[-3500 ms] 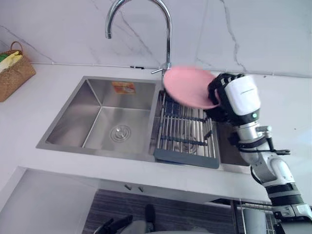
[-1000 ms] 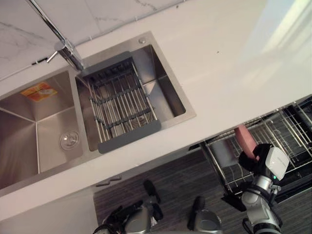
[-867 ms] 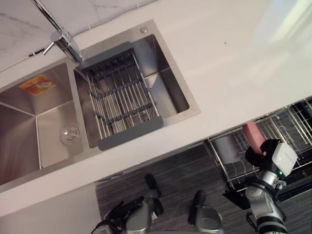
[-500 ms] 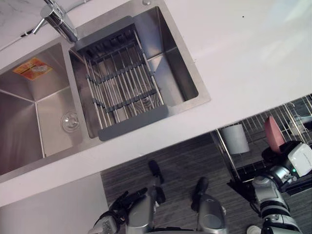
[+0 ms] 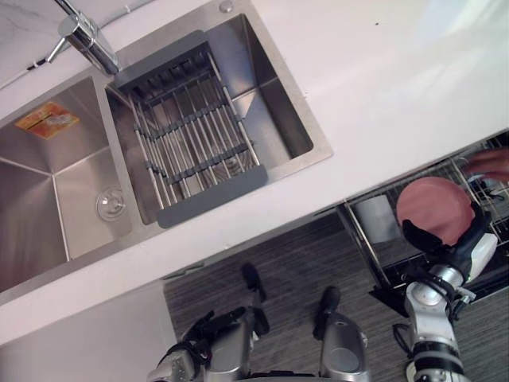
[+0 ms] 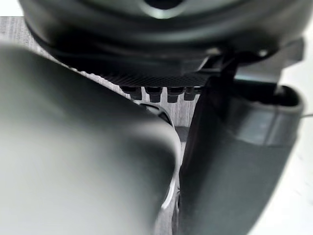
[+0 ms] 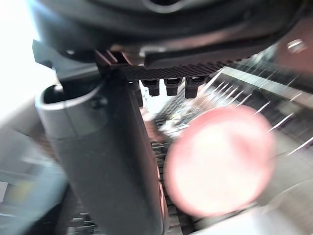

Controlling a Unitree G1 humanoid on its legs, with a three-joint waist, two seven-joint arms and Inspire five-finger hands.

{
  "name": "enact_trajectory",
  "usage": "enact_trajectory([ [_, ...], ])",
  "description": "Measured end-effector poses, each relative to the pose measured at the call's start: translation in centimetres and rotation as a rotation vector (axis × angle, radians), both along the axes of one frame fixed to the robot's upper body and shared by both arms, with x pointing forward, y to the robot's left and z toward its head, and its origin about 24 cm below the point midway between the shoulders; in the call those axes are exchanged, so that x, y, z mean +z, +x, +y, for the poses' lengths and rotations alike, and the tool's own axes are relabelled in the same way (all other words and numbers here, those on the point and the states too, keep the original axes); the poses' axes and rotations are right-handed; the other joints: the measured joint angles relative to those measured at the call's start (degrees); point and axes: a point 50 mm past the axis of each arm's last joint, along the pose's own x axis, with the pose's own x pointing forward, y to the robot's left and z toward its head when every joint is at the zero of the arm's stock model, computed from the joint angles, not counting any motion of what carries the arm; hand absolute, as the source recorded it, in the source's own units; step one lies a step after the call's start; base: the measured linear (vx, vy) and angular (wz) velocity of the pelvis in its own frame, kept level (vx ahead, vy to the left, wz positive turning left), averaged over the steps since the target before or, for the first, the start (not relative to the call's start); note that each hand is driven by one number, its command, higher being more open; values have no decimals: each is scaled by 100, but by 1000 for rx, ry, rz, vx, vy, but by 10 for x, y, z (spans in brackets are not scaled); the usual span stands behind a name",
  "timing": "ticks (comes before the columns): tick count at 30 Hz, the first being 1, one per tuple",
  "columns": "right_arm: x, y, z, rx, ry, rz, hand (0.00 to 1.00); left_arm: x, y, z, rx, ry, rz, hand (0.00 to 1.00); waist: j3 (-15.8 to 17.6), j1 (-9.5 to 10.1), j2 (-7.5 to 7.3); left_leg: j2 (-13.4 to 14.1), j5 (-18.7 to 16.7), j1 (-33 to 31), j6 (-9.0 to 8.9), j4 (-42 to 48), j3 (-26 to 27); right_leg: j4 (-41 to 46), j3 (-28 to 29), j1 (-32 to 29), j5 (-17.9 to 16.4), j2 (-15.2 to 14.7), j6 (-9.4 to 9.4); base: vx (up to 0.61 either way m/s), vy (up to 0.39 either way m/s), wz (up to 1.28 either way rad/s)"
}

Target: Walk over to the sink, pick up the cup, carry it to the dishwasher, place the cup inside the dishwasher, then close the dishwasher door

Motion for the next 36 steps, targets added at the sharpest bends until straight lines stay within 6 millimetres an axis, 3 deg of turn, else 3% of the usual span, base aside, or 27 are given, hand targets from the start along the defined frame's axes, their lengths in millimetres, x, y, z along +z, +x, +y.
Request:
enact_trajectory([
  [3, 18, -8, 8, 82, 38, -137, 100, -2, -9, 8, 18, 17, 24, 100, -120, -118, -188, 33, -141, 205, 70, -1, 115, 35, 73, 138, -81, 2, 9, 16, -11, -20],
  [4, 27, -16, 4, 99, 59, -214, 100, -3, -13, 12, 19, 29, 38, 100, -238, -130, -316, 39, -207, 299, 84, -3, 196, 32, 156, 182, -86, 7, 19, 45, -9, -22],
  [7, 39, -31, -8, 116, 91, -332, 100, -6, -21, 19, 33, 48, 66, 100, -442, -177, -490, 36, -290, 450, 139, -4, 329, 7, 254, 282, -66, 28, 46, 79, -23, -21],
  [9, 45, -36, -13, 150, 105, -378, 100, -8, -26, 20, 45, 49, 87, 100, -502, -258, -532, 36, -326, 553, 130, -4, 368, -40, 279, 390, -52, 34, 65, 104, -23, -13],
  [17, 39, -45, -11, 272, 164, -381, 100, -13, -38, 18, 42, 62, 150, 100, -784, -333, -520, 135, -440, 872, 79, -31, 561, -263, 353, 739, -38, 116, 69, 48, -15, -8],
  [24, 36, -57, -16, 210, 184, -398, 100, -16, -49, 19, 30, 73, 185, 100, -1075, -401, -519, 86, -560, 993, 78, -31, 755, -549, 488, 887, 67, 110, 129, 62, 22, -11],
  [28, 36, -60, -19, 190, 182, -404, 100, -17, -50, 18, 35, 80, 193, 100, -1081, -431, -512, 87, -558, 1074, 77, -8, 803, -621, 468, 1008, 73, 124, 129, 31, 5, 0],
  [36, 58, -63, -17, 249, 182, -552, 100, -19, -59, 17, 93, 69, 205, 100, -1287, -447, -451, 93, -563, 1043, 60, -12, 767, -686, 395, 1053, 113, 142, 147, 6, 5, 2],
])
